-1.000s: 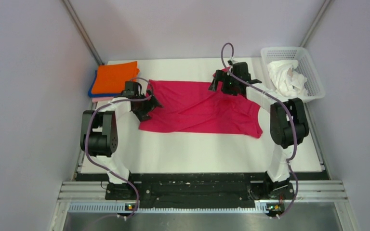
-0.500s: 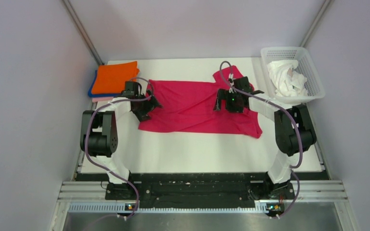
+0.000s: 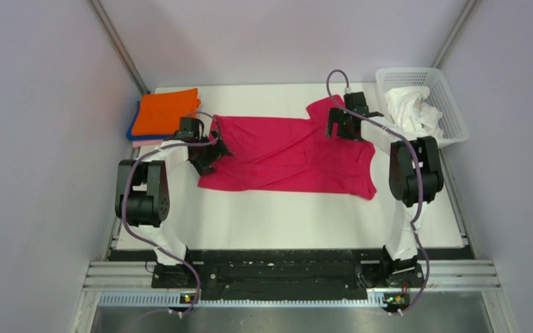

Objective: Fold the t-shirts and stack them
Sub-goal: Fold the flattened tshirt in 1/3 of the way

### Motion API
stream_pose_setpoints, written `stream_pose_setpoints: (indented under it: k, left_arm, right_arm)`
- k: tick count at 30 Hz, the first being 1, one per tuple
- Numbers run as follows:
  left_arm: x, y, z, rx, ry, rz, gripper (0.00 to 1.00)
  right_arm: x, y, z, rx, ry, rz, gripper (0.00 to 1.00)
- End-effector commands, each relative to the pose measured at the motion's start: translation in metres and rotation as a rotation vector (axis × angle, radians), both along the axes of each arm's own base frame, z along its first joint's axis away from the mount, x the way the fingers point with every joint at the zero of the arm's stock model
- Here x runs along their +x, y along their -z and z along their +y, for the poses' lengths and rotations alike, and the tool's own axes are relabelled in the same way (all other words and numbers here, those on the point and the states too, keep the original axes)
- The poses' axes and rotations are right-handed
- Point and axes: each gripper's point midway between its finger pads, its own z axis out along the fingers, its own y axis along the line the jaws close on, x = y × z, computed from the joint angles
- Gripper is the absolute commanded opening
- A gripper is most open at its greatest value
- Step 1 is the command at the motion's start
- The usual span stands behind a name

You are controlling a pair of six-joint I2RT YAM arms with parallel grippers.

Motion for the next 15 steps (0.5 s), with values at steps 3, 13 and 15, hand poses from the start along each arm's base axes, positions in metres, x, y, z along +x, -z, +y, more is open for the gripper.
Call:
stream_pose_setpoints:
  k: [3,13,15]
  left_arm:
    - [-0.011,0.002,0.017,0.086,-0.002,0.024,0.99]
    - [-0.008,-0.020,0.004,0.028,0.038,-0.020,0.99]
    - [-0.008,-0.028,0.001,0.024,0.041,-0.042,0.99]
  right_arm:
    - [0.036,-0.048,-0.043,-0.179,0.058,-0.111,0.99]
    - [-0.033,-0.062,0.029,-0.063,-0.145,-0.102,0.99]
    - [-0.052,-0.057,0.042,-0.045,-0.166,-0.088,0.99]
